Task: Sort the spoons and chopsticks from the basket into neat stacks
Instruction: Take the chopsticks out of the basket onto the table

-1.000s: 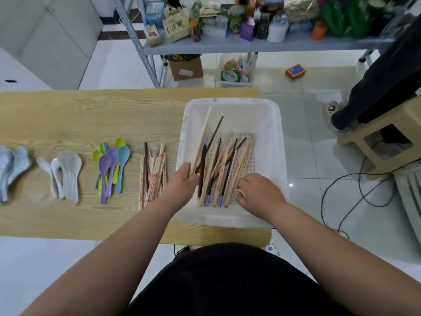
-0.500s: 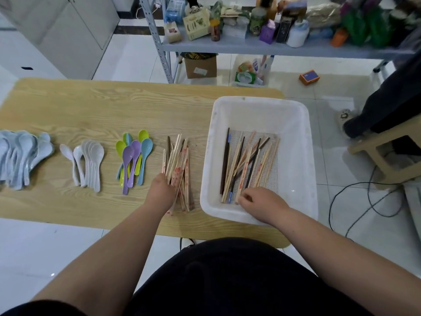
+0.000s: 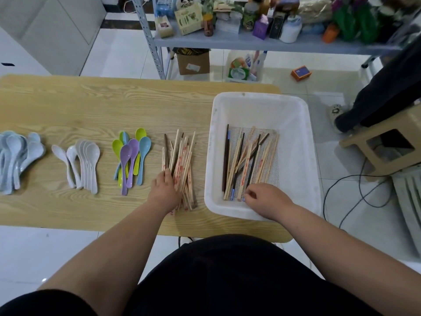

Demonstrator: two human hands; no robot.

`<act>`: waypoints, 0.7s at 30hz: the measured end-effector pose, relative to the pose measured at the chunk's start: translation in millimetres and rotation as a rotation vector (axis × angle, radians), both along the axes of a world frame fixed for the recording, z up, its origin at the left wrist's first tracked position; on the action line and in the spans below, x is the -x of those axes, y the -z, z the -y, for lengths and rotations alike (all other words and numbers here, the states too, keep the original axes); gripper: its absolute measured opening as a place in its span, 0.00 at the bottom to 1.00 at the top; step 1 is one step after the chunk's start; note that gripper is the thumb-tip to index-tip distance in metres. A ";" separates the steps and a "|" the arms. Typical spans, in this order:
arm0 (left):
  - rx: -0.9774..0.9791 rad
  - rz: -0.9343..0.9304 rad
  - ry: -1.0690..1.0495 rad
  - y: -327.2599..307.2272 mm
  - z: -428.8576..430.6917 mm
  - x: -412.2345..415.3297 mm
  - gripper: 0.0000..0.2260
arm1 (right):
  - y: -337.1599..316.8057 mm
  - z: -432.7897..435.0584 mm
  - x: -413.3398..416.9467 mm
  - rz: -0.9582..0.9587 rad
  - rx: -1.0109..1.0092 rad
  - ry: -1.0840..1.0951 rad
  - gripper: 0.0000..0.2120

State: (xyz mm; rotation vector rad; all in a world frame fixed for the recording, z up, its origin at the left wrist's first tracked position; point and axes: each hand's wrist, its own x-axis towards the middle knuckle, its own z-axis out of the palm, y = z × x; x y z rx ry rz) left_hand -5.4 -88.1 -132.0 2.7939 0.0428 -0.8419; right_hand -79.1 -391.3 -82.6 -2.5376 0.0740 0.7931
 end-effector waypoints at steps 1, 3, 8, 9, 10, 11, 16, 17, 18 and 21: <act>0.014 0.012 -0.011 -0.3 -1.0 -0.4 0.40 | -0.4 -0.1 -0.2 -0.003 0.002 -0.003 0.11; 0.064 0.034 -0.039 1.2 -2.8 0.1 0.41 | -1.1 -0.5 -0.7 -0.007 0.007 -0.007 0.11; 0.064 -0.004 -0.010 0.7 -2.2 0.3 0.43 | -2.5 -1.0 0.1 -0.006 0.004 0.002 0.11; 0.069 -0.003 -0.024 -0.3 -2.4 -0.9 0.43 | -2.9 -0.9 0.1 -0.005 0.004 0.001 0.11; 0.074 0.000 -0.035 -0.4 -2.8 -2.3 0.43 | -3.2 -0.9 -0.1 -0.005 0.005 -0.001 0.11; 0.076 0.003 -0.042 -0.8 -3.2 -3.7 0.43 | -3.6 -0.7 -0.1 -0.004 0.004 -0.005 0.11; 0.102 0.033 -0.047 -2.0 -2.6 -8.1 0.39 | -4.2 5.7 -1.7 0.026 -0.031 0.014 0.11; 0.105 0.034 -0.058 -3.0 -2.1 -8.5 0.39 | -4.3 9.4 -2.0 0.029 -0.031 0.015 0.10; 0.107 0.034 -0.073 -3.5 -1.8 -9.1 0.38 | -4.4 13.9 -2.5 0.032 -0.030 0.019 0.10; 0.146 0.148 -0.084 -8.9 2.4 -10.1 0.29 | -4.3 28.1 -1.6 0.021 -0.013 0.059 0.09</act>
